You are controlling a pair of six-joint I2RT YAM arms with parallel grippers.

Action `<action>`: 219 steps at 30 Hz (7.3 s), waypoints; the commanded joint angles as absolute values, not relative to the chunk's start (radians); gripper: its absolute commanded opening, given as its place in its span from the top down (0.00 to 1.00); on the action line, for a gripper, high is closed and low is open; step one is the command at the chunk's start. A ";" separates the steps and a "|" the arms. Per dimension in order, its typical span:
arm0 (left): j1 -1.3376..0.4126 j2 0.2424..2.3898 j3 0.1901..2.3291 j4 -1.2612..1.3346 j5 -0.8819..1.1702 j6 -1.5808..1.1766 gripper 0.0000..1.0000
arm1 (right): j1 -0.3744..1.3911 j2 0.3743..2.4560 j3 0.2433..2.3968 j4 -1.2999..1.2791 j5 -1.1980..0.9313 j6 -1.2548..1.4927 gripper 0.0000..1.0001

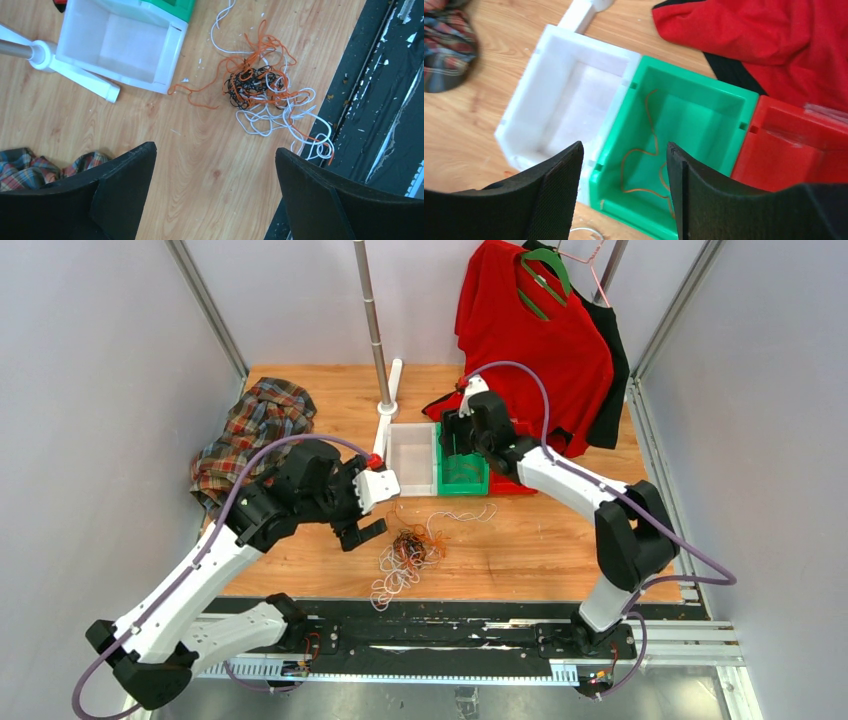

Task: Untangle the cables
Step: Place the cable in the bin, then untie the cable.

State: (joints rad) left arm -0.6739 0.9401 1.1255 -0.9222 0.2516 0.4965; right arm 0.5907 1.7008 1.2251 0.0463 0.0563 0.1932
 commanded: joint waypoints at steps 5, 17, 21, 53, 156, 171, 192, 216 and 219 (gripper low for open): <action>-0.666 0.971 1.046 -0.881 0.348 0.518 0.07 | 0.595 1.534 1.053 0.095 -0.050 0.314 0.34; -0.664 1.316 1.056 -0.781 0.387 0.653 0.18 | 0.775 1.213 0.534 0.328 0.086 0.460 0.46; -0.661 1.438 1.077 -0.746 0.451 0.735 0.22 | 0.781 1.160 0.484 0.318 0.101 0.483 0.49; -0.559 1.730 1.202 -0.835 0.665 0.861 0.79 | 0.793 0.990 0.444 0.291 0.065 0.525 0.74; -0.676 1.121 1.093 -0.821 0.487 0.779 0.24 | 1.114 1.418 0.516 0.821 0.199 0.363 0.72; -0.719 1.163 0.997 -0.674 0.345 0.762 0.44 | 1.114 1.402 0.563 0.804 0.134 0.386 0.77; -0.719 1.141 1.044 -0.723 0.311 0.827 0.93 | 1.115 1.359 0.528 0.776 0.130 0.368 0.77; -0.721 1.084 1.239 -0.940 0.330 0.701 1.00 | 1.108 1.204 0.637 0.706 0.183 0.252 0.33; -0.721 1.077 1.268 -0.947 0.327 0.695 1.00 | 1.109 1.237 0.652 0.721 0.126 0.256 0.37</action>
